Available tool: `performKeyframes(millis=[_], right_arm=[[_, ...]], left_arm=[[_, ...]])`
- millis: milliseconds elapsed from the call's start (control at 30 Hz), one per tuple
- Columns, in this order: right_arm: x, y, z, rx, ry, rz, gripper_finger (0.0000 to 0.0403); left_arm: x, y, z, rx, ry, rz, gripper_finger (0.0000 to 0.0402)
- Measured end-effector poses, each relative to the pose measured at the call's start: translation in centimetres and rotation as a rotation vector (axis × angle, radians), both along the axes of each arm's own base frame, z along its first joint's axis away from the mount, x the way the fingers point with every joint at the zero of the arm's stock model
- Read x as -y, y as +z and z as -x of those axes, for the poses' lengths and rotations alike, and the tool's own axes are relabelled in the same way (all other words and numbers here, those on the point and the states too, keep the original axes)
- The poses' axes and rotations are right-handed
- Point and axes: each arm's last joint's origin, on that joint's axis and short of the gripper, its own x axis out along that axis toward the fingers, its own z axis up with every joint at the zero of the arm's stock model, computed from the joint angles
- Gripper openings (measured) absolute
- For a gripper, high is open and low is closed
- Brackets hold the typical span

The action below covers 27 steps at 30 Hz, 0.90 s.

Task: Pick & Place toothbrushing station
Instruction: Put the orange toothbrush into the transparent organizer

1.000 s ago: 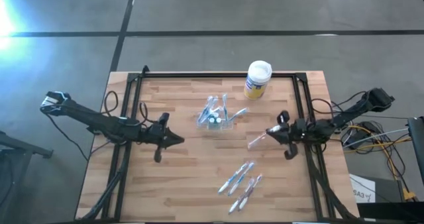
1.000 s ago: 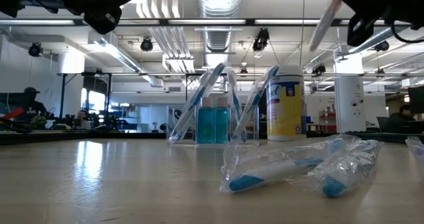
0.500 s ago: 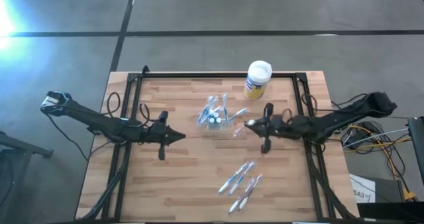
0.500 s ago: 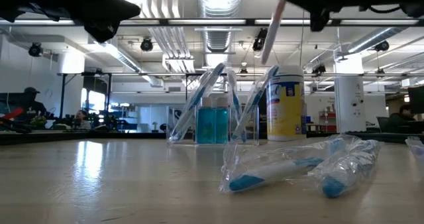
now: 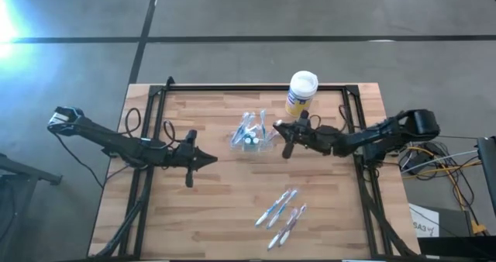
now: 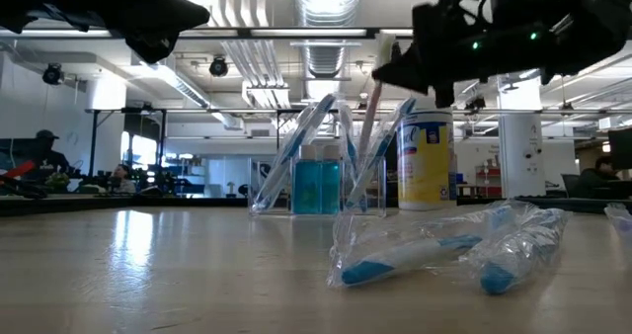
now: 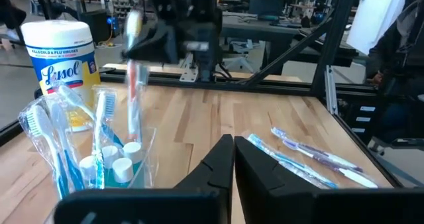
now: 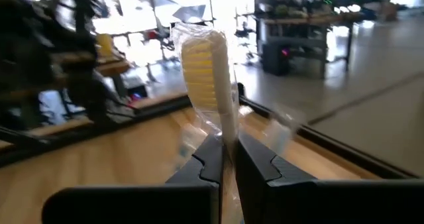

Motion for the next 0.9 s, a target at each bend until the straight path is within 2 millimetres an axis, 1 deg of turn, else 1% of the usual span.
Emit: performKeyframes(millis=[100,200,433,533,733,900], right_arm=[[0.5,-1.3,-0.4,-0.041,-0.068,-0.009,0.0013],[0.6,-2.3,-0.8,-0.055,-0.083,-0.009,0.0013],[0.6,-3.0,-2.1,-0.087,-0.078,-0.012,0.0015],[0.6,-3.3,-2.6,-0.086,-0.079,-0.035,0.0031],[0.8,-4.2,-3.1,-0.083,-0.083,-0.104,0.0079],[0.8,-3.5,-3.1,-0.056,-0.083,-0.107,0.0122]], left_arm=[[0.0,0.0,0.0,-0.001,0.000,-0.001,0.0012],[0.0,0.0,0.0,-0.001,0.000,-0.001,0.0009],[0.0,0.0,0.0,-0.001,0.000,-0.001,0.0016],[0.0,0.0,0.0,-0.001,0.000,-0.001,0.0021],[0.0,0.0,0.0,-0.001,0.000,0.000,0.0021],[0.0,0.0,0.0,-0.001,0.000,0.001,0.0014]])
